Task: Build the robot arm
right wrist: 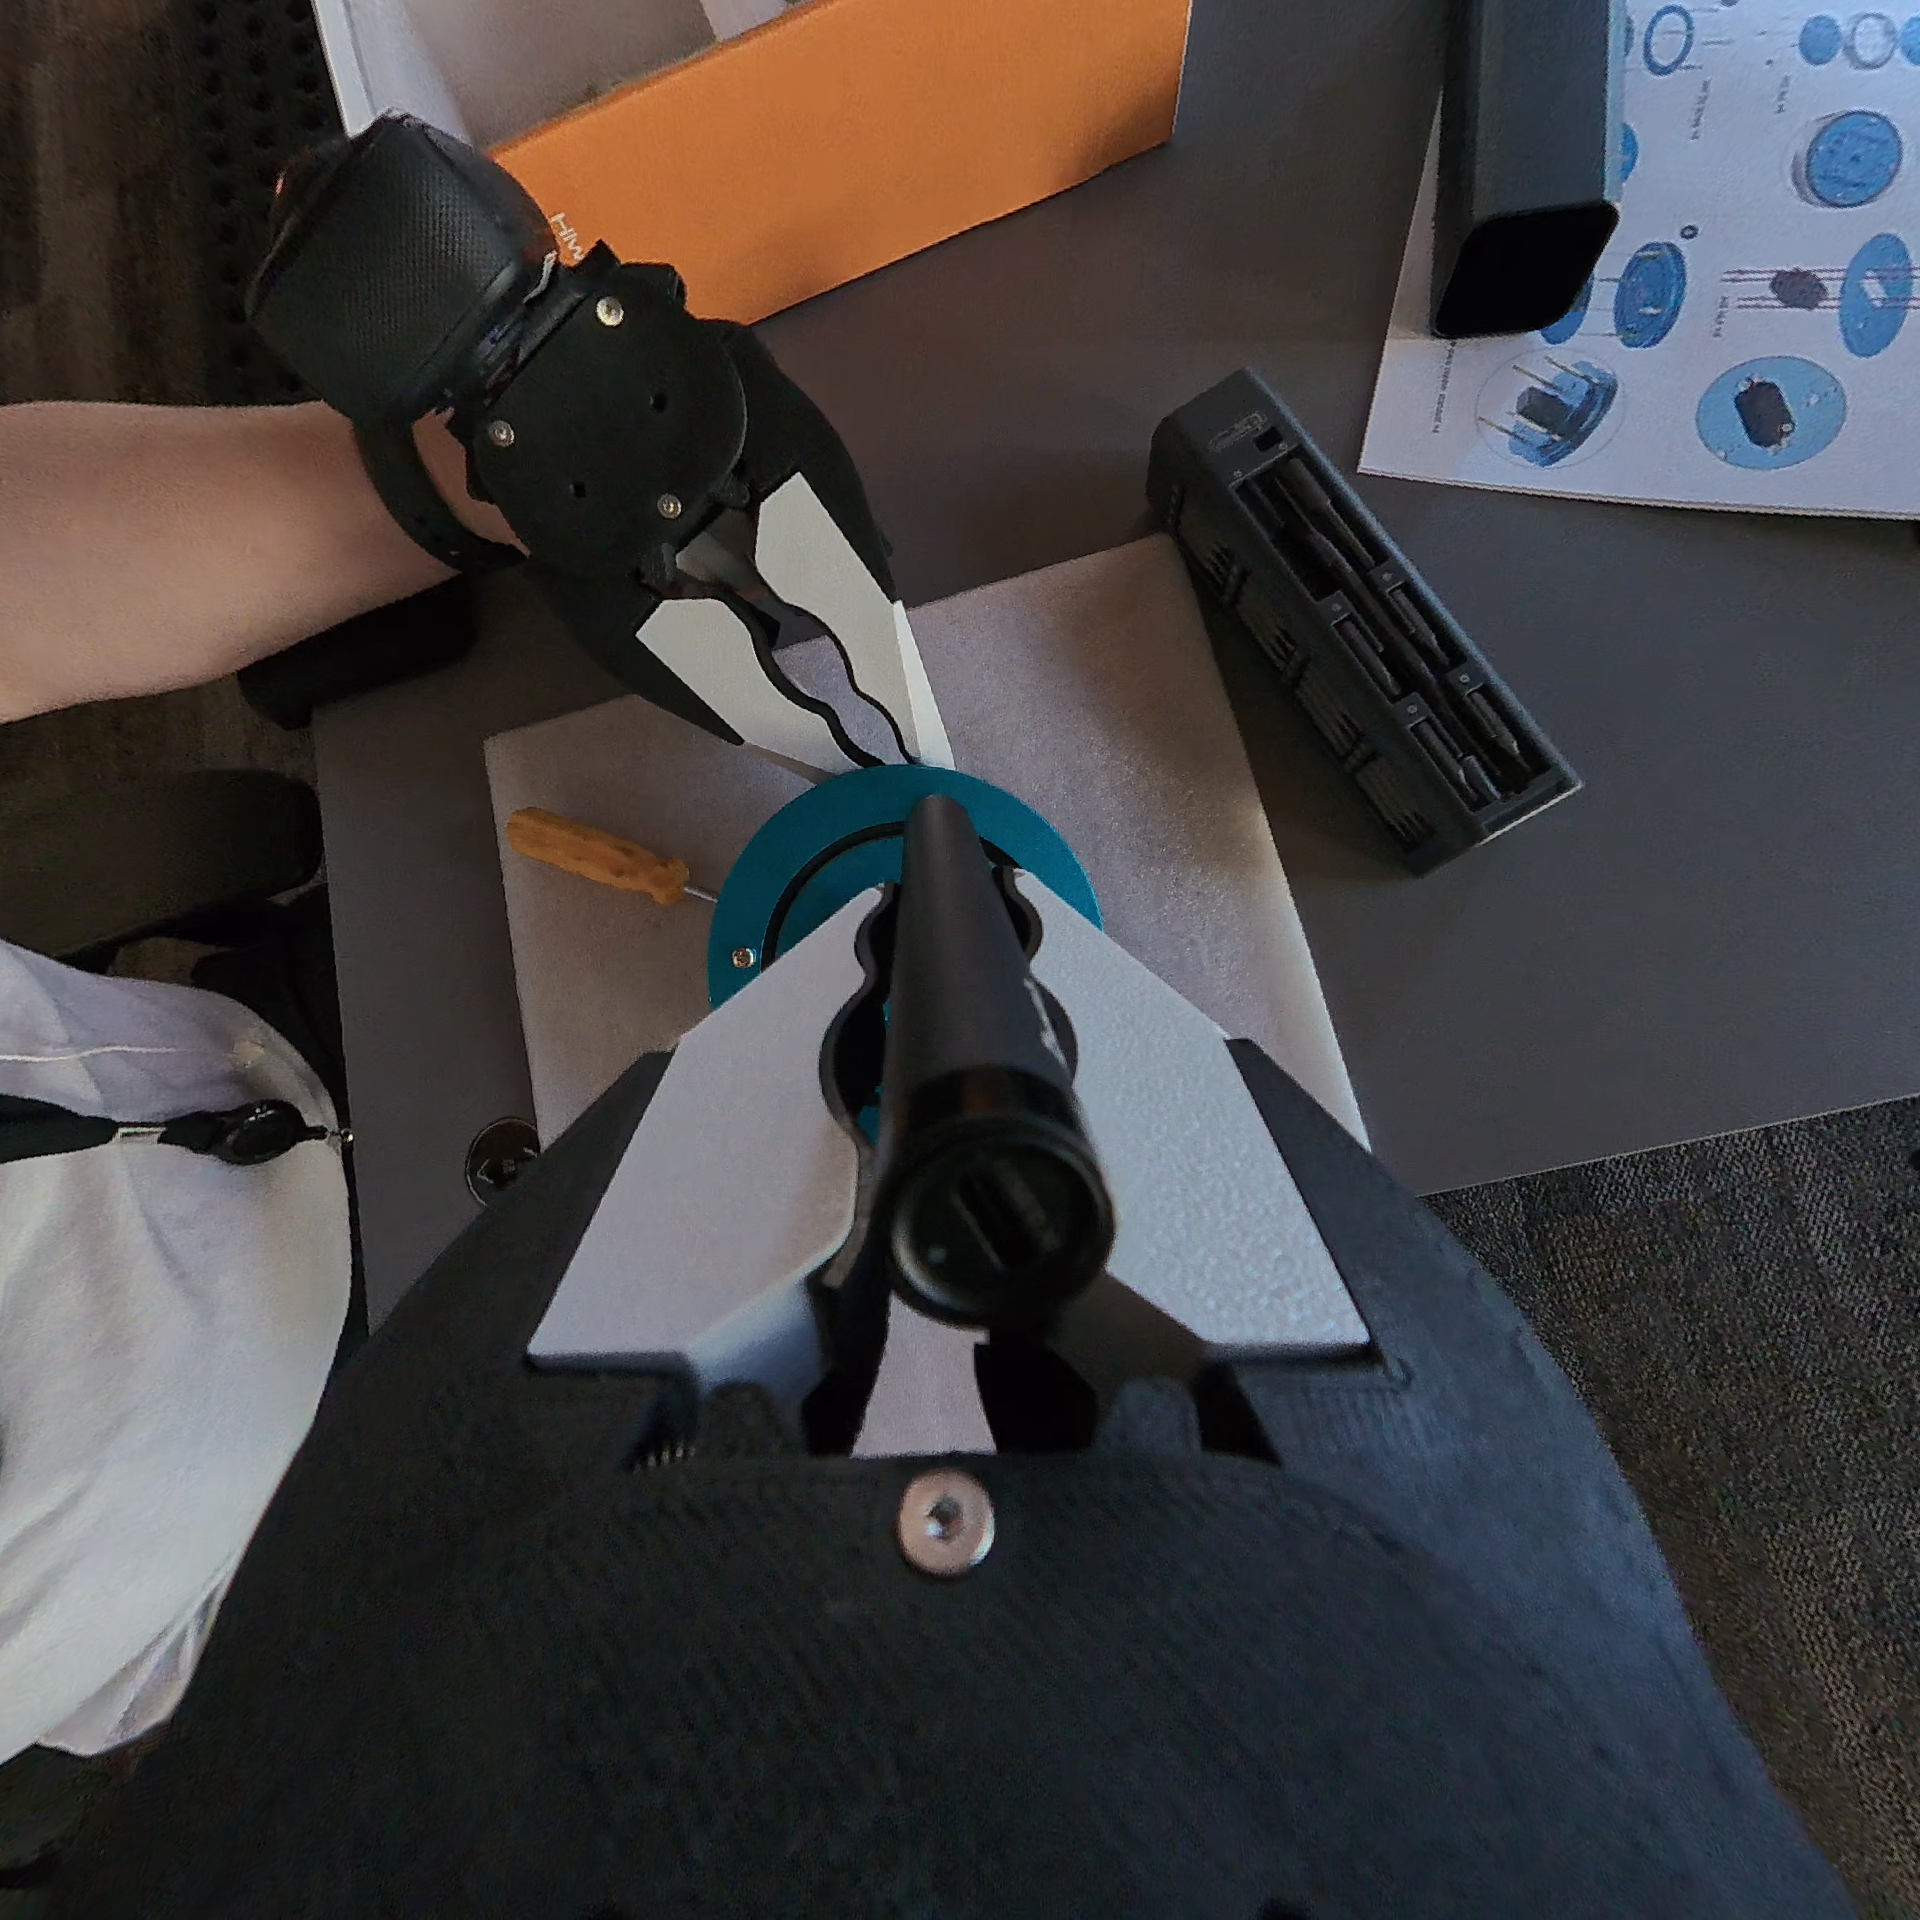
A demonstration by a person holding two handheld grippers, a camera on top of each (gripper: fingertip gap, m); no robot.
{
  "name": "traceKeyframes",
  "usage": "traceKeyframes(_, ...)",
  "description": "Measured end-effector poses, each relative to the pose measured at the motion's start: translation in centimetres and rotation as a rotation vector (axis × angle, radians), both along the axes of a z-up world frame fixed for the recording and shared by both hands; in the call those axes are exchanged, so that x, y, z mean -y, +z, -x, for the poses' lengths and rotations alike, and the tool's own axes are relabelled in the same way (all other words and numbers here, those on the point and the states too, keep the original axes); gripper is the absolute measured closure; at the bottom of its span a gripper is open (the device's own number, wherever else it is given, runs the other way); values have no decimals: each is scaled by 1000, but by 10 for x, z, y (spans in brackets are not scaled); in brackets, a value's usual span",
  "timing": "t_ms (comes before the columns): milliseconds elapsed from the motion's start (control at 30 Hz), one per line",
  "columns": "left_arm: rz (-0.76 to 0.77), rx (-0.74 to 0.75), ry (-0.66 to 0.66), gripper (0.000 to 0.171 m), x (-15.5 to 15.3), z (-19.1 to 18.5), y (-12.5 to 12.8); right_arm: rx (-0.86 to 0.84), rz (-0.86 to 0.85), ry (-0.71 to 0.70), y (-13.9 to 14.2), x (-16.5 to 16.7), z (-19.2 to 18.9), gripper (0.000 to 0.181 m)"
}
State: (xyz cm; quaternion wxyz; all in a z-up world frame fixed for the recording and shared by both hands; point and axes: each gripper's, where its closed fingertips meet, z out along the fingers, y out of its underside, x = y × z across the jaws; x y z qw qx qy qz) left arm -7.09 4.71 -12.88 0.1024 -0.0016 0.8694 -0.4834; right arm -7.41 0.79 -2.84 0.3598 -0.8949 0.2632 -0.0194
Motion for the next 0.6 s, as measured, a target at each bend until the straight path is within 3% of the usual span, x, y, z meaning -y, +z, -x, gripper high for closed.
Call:
traceKeyframes(167,34,-5,-6,167,3,0,4,-5,3,65,1,6,1,163)
traceKeyframes(600,40,62,-11,167,5,1,6,-32,-53,50,0,12,1,163)
